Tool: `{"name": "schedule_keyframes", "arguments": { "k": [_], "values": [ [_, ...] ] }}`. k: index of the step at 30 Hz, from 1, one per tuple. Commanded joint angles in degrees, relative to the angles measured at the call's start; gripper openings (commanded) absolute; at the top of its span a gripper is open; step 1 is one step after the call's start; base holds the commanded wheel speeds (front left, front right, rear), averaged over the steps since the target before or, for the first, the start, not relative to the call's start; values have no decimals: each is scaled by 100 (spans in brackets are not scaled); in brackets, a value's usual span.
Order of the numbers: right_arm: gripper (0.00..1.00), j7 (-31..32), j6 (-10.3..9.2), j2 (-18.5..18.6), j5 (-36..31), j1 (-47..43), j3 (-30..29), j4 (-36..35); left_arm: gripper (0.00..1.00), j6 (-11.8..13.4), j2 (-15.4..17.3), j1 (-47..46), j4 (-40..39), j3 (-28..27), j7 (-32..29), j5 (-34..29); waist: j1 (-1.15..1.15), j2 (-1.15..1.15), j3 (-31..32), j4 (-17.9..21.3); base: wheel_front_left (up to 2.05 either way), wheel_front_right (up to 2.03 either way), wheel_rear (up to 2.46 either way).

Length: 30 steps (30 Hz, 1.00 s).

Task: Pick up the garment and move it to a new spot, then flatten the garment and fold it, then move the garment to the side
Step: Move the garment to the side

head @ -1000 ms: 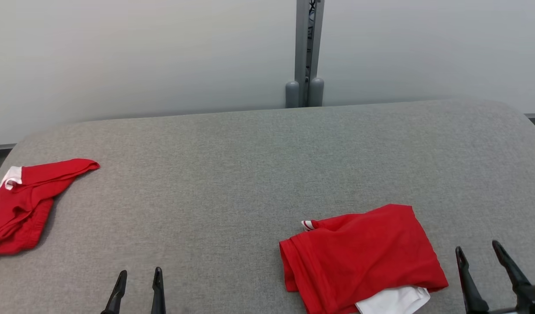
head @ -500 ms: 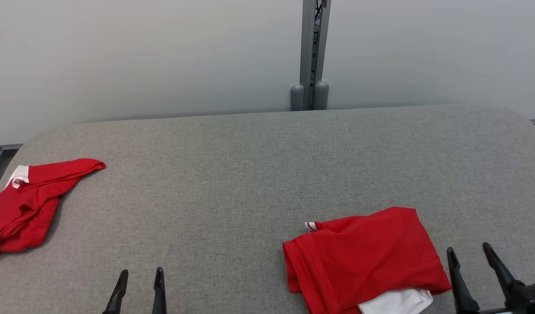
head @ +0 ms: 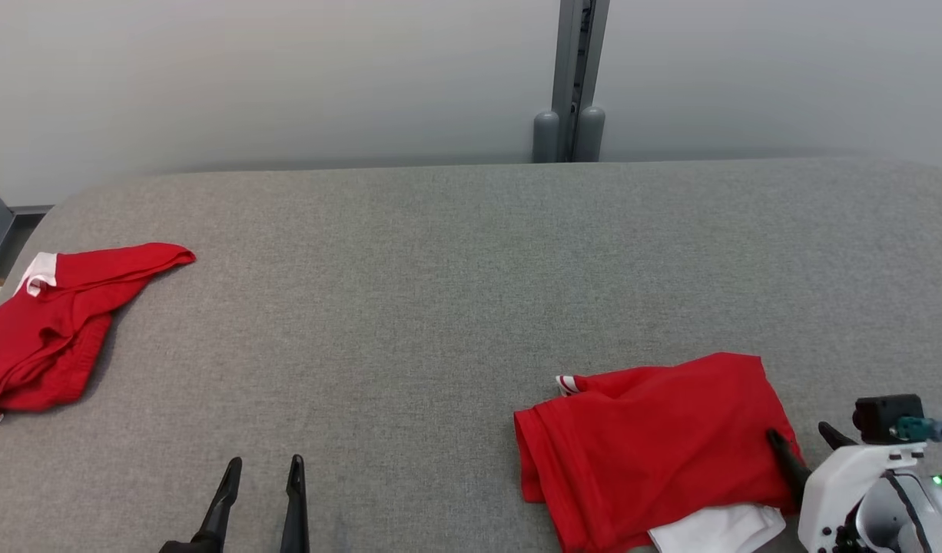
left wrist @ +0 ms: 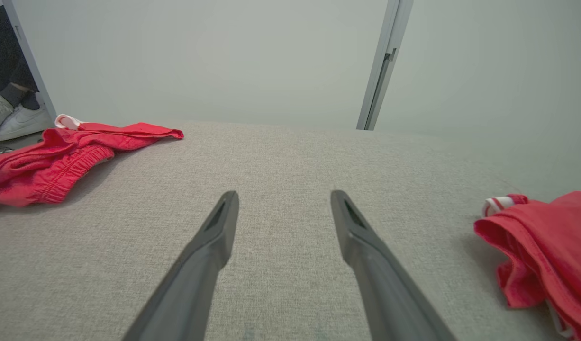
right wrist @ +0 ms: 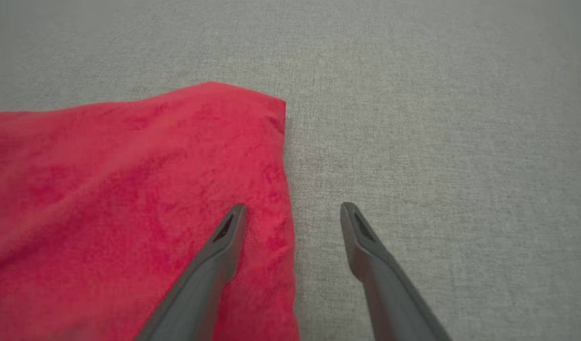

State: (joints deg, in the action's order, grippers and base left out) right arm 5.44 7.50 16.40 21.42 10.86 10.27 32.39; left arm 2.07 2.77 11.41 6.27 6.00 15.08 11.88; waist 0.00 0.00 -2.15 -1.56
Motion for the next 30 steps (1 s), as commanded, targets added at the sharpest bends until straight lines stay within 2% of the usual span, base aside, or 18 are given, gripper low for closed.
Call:
{"name": "schedule_keyframes", "arguments": {
  "k": [1,7,8,11,14,16,19,20,26,27,28,29,30],
  "values": [
    [100,161,0,71,139,277,212,238,100,11,23,-149,-16,11,11,-50,0,0,-126,-44,0,0,0],
    [100,663,0,-42,932,757,814,720,100,19,22,-323,-14,78,12,-48,0,0,-295,-39,0,0,0],
    [1,761,2,-48,1176,829,981,696,100,27,22,-356,-18,92,11,-27,0,0,-331,-30,0,0,0],
    [0,758,0,311,1619,1142,1219,617,100,38,24,-435,-30,117,11,12,0,0,-438,24,0,0,0],
    [0,401,-5,870,1561,1620,1261,651,100,22,22,-570,-71,137,11,3,0,0,-620,114,0,0,0],
    [0,-5,-5,1264,1205,2070,1163,823,100,-30,22,-655,-88,151,11,-52,0,0,-780,178,0,0,0],
    [0,-557,-1,1666,508,2734,856,1299,100,-98,26,-821,-83,165,12,-110,0,0,-994,214,0,0,0],
    [0,-681,-1,1852,114,2945,768,1514,100,-113,25,-900,-76,182,12,-132,0,0,-1059,203,0,0,0],
    [0,-622,-1,2259,-1352,3782,-131,2905,100,-126,24,-1140,-76,223,11,-90,0,0,-1248,70,0,0,0],
    [8,-636,-1,2268,-1531,3811,-226,3022,100,-125,23,-1122,-67,229,11,-86,0,0,-1253,59,0,0,0],
    [29,-655,-1,2267,-1670,3848,-348,3127,100,-123,23,-1092,-54,232,11,-82,0,0,-1254,54,0,0,0],
    [44,-674,-2,2273,-1820,3887,-471,3207,100,-117,24,-1060,-43,233,11,-78,0,0,-1253,53,0,0,0],
    [64,-679,-2,2266,-1978,3919,-576,3267,100,-114,21,-1035,-41,236,12,-75,0,0,-1250,54,0,0,0]
  ]
}}
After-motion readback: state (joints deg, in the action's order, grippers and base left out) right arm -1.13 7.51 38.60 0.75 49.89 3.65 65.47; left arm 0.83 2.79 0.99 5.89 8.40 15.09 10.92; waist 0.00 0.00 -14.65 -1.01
